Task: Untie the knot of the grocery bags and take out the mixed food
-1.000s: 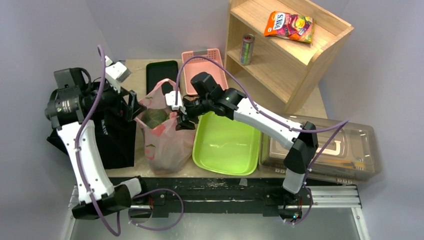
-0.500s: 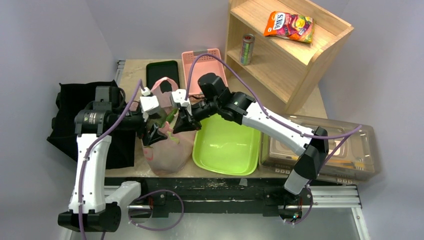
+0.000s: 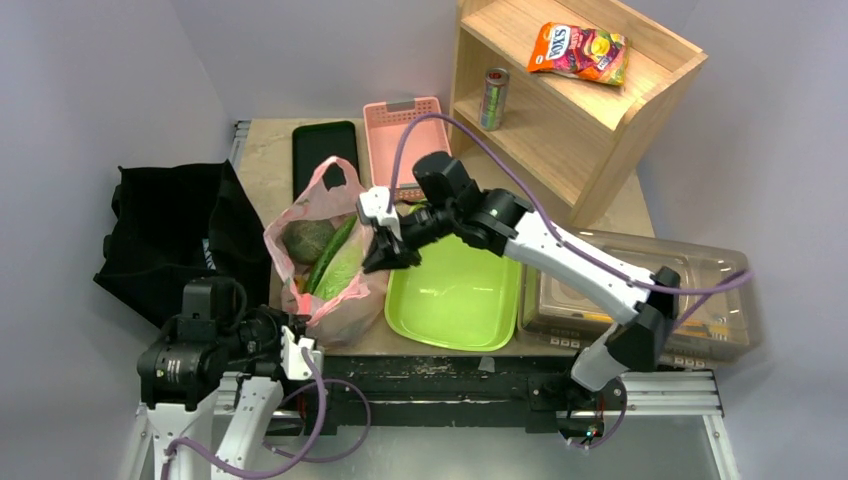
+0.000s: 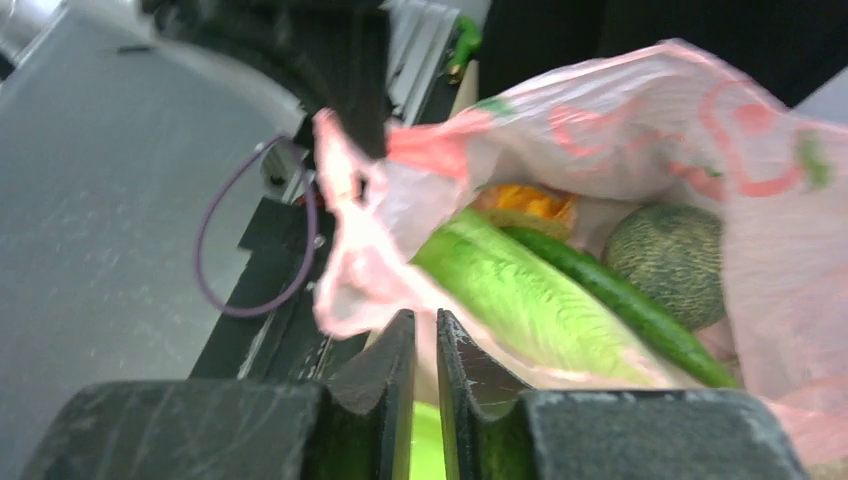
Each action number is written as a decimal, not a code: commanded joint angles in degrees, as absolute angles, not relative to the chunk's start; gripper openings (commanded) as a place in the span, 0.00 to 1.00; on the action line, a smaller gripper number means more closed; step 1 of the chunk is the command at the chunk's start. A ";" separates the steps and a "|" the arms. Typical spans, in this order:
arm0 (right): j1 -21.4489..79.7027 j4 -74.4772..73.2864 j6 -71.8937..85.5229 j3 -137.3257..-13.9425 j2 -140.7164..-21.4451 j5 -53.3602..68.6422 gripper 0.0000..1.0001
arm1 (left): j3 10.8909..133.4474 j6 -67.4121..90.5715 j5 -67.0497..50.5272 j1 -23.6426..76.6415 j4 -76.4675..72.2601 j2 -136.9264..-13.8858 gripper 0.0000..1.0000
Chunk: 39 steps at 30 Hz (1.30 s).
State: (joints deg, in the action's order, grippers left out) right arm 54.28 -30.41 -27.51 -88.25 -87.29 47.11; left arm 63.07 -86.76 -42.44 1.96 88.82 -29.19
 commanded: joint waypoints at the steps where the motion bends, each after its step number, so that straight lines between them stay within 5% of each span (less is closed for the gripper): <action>1: 51.48 -23.87 -15.08 -98.45 -95.31 46.06 0.14 | 57.64 -102.24 -38.80 1.94 102.46 -29.03 0.00; 5: 51.92 -15.01 -6.41 -99.72 -98.24 45.31 0.45 | 53.73 -108.09 -36.99 1.93 102.29 -25.15 0.00; 8: 55.23 -14.22 -7.43 -100.29 -101.15 42.49 0.58 | 51.03 -110.12 -35.48 1.93 100.59 -22.73 0.00; 18: 56.65 -33.72 -34.20 -91.02 -102.91 30.48 0.50 | 53.24 -101.36 -36.11 1.93 102.66 -23.27 0.07; 23: 56.61 -34.39 -38.97 -82.84 -97.52 27.87 0.50 | 54.16 -94.90 -32.36 1.93 102.59 -21.68 0.50; 25: 56.60 -33.88 -38.29 -82.11 -96.69 27.62 0.49 | 57.82 -87.66 -31.07 1.96 101.71 -22.92 0.56; 33: 56.61 -34.13 -39.90 -80.60 -93.34 28.17 0.51 | 87.56 -45.25 -41.64 1.95 96.17 -41.43 0.55; 39: 56.60 -30.08 -36.20 -80.84 -92.25 30.53 0.53 | 89.83 -31.64 -47.73 2.08 84.99 -51.07 0.52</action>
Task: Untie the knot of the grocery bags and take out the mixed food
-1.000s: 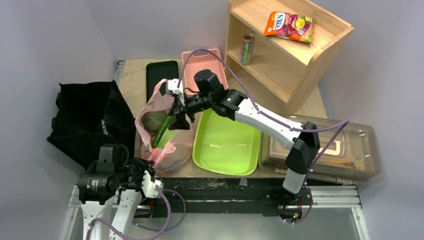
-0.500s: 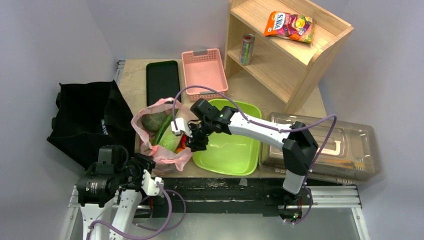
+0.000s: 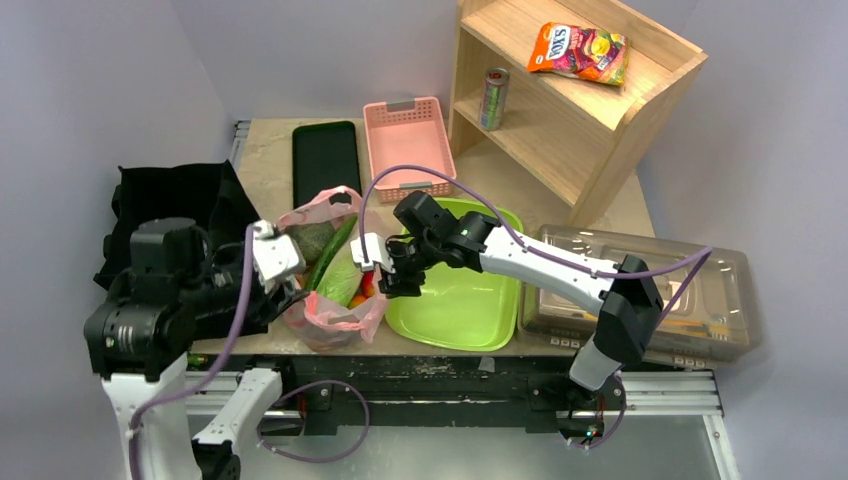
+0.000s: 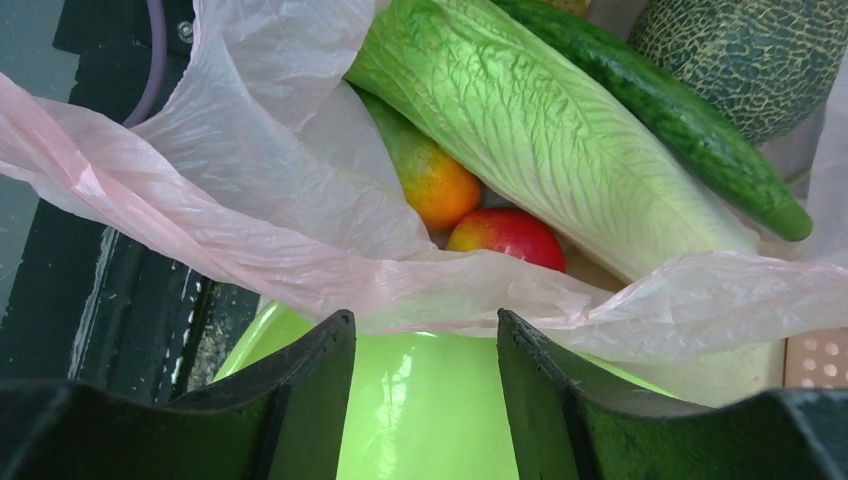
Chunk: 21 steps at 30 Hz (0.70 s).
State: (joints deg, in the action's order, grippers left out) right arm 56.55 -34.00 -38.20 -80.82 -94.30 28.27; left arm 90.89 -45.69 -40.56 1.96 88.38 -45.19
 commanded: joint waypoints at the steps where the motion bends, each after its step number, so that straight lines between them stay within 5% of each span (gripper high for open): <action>1: 56.61 -29.09 -35.76 -80.60 -92.00 30.62 0.53 | 87.83 -31.42 -47.42 2.40 83.34 -52.33 0.51; 6: 56.60 -22.90 -32.83 -77.91 -90.53 29.47 0.55 | 72.36 -35.27 -34.21 7.11 71.53 -53.72 0.48; 14: 55.46 -21.78 -35.80 -72.26 -92.59 26.18 0.55 | 53.85 -57.90 -19.98 9.08 79.29 -43.51 0.51; 21: 55.29 -22.60 -36.25 -72.79 -92.49 27.44 0.56 | 52.63 -58.56 -20.69 9.23 78.13 -39.83 0.53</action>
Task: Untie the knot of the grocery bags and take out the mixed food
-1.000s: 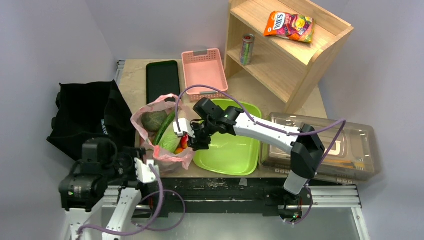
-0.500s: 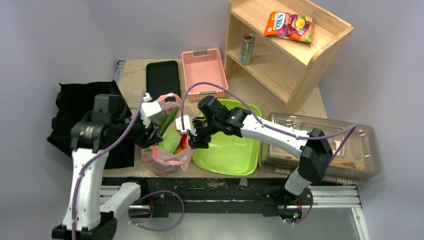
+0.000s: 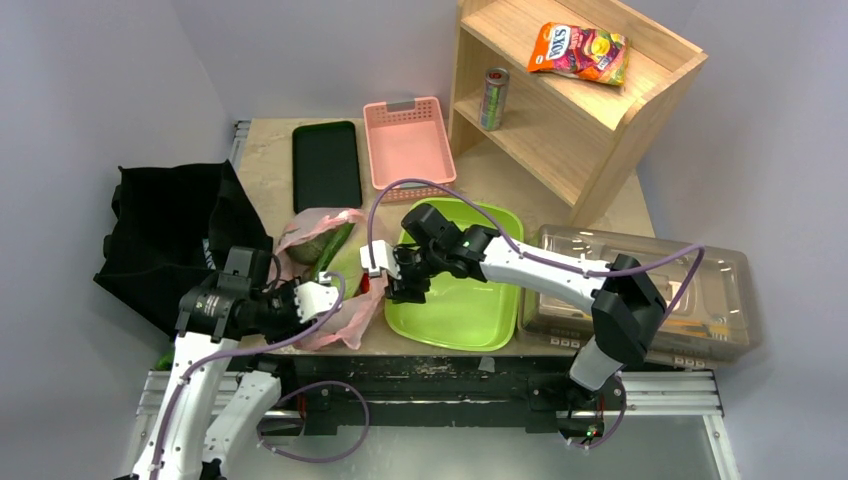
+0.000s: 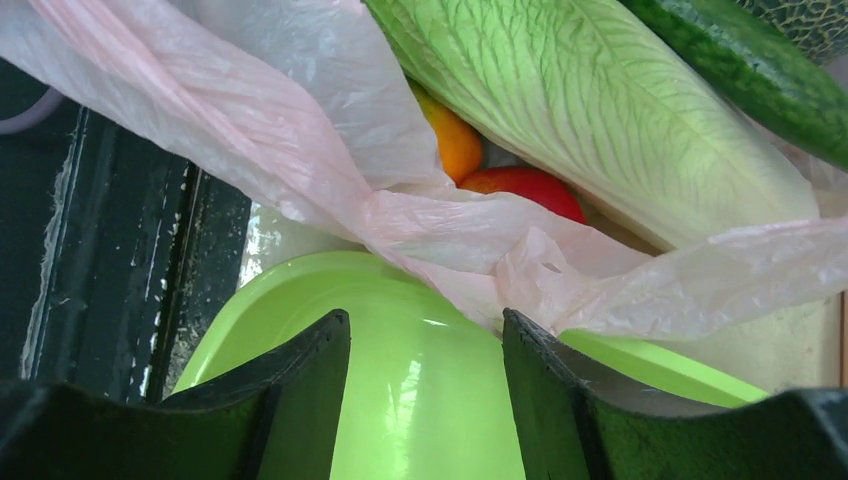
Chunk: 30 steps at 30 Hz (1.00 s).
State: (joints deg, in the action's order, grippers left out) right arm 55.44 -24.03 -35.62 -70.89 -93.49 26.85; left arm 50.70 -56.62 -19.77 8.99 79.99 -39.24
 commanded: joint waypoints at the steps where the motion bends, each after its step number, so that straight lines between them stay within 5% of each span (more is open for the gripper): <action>1: 55.28 -22.78 -35.65 -73.60 -92.21 27.68 0.56 | 53.92 -56.93 -22.66 9.22 77.17 -40.34 0.53; 7: 54.90 -18.74 -29.14 -73.60 -85.44 27.51 0.58 | 62.10 -38.49 -31.74 9.16 62.48 -45.10 0.52; 13: 50.66 -12.07 -17.00 -71.08 -81.41 22.42 0.63 | 61.36 -28.62 -28.66 9.58 48.58 -51.81 0.52; 30: 44.65 -0.33 7.23 -77.87 -97.05 20.85 0.78 | 55.66 -13.27 -9.36 15.09 29.08 -69.28 0.51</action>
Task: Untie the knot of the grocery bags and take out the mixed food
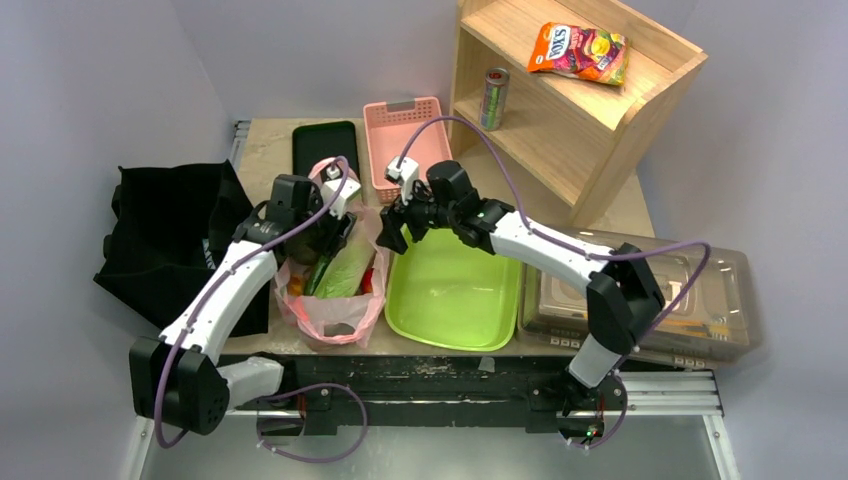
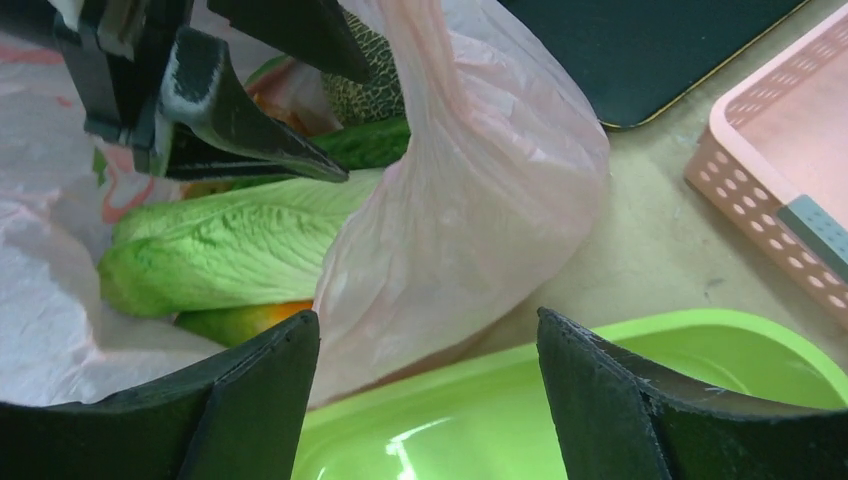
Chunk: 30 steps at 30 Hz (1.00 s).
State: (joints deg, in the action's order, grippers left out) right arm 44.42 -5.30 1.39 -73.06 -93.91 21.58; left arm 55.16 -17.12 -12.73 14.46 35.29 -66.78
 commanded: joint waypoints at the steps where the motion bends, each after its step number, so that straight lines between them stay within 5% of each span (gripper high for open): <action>1: 44.65 -0.35 7.36 -78.66 -98.34 20.65 0.78 | 55.95 -13.27 -9.28 15.25 28.94 -70.45 0.51; 7: 44.65 -0.48 7.54 -80.91 -103.09 20.98 0.69 | 55.21 -13.13 -11.02 15.38 25.99 -75.02 0.52; 14: 44.65 1.39 7.82 -80.45 -103.50 20.86 0.24 | 54.87 -12.43 -7.93 15.30 24.17 -80.54 0.50; 19: 44.65 0.95 8.10 -81.58 -104.70 20.48 0.01 | 54.78 -11.63 -8.34 15.30 24.88 -81.92 0.37; 24: 44.65 0.87 8.44 -81.58 -104.77 20.64 0.00 | 53.79 -13.76 -12.07 15.29 28.77 -75.66 0.03; 30: 44.65 0.89 8.32 -82.17 -104.21 20.35 0.00 | 49.84 -17.56 -17.91 15.31 33.03 -59.13 0.00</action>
State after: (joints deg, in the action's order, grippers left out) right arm 44.58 -1.50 7.92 -79.11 -104.79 21.45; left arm 51.20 -14.35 -12.23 15.09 29.47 -69.67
